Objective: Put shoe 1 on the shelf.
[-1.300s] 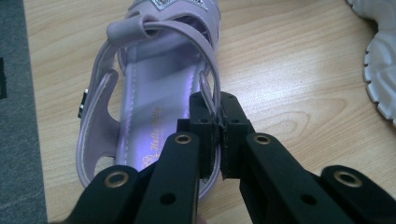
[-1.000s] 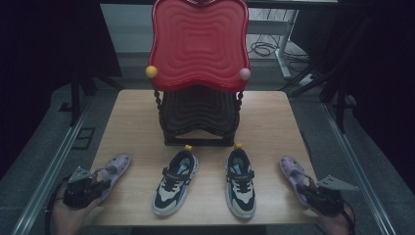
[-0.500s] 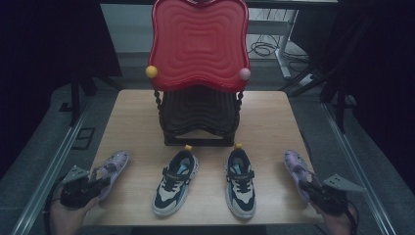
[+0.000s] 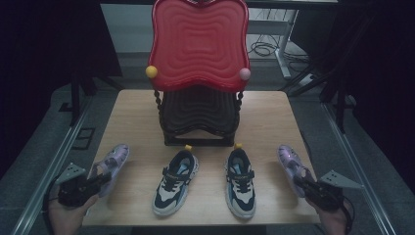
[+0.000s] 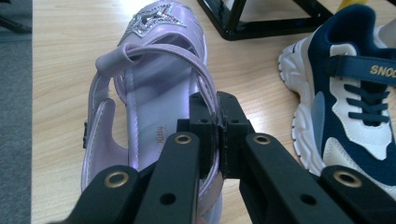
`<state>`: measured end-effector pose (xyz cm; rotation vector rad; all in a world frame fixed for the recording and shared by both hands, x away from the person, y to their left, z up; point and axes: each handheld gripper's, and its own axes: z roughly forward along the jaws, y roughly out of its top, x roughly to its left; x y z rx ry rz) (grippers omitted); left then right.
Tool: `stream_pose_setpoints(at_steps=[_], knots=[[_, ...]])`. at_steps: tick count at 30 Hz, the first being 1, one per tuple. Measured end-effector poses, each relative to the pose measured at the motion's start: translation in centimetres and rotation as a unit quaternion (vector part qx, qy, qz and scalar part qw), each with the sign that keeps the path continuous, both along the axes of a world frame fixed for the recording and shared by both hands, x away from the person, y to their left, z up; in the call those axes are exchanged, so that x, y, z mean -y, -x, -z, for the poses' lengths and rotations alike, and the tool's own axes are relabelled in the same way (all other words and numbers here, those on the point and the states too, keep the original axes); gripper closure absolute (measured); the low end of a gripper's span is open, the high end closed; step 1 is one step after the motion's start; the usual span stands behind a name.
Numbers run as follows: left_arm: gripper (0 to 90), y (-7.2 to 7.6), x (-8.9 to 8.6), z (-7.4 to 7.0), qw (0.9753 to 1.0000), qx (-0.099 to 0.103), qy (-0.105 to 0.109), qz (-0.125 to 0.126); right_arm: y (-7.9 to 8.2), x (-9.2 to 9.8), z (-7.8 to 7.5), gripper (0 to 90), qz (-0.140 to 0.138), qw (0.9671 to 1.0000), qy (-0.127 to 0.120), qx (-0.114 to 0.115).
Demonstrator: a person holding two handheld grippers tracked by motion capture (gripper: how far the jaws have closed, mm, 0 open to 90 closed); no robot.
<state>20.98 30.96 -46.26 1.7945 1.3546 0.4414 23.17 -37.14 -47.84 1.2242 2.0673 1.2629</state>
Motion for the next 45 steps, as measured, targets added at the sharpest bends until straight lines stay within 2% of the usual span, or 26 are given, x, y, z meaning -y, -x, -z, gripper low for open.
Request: stream_pose_setpoints(at_steps=[10,20,24,32,45], knots=[[86.4,-0.5,1.2,-1.4,0.9996,0.02,0.006,0.018,-0.7,-1.3,-1.6,86.4,-0.025,0.9993,-0.018,0.024],[86.3,-1.5,3.0,-2.5,0.9986,0.037,0.008,0.038,-1.4,-3.0,-3.9,86.4,-0.054,0.9962,-0.039,0.057],[86.3,-2.0,3.6,-2.7,0.9979,0.041,0.014,0.048,-1.7,-3.8,-4.0,86.4,-0.066,0.9952,-0.038,0.061],[86.3,-2.8,4.6,-2.8,0.9971,0.046,0.019,0.057,-2.7,-5.5,-3.8,86.4,-0.084,0.9942,-0.041,0.054],[86.3,-3.1,5.5,-3.4,0.9957,0.056,0.024,0.069,-3.1,-7.7,-4.5,86.4,-0.107,0.9908,-0.045,0.069]])
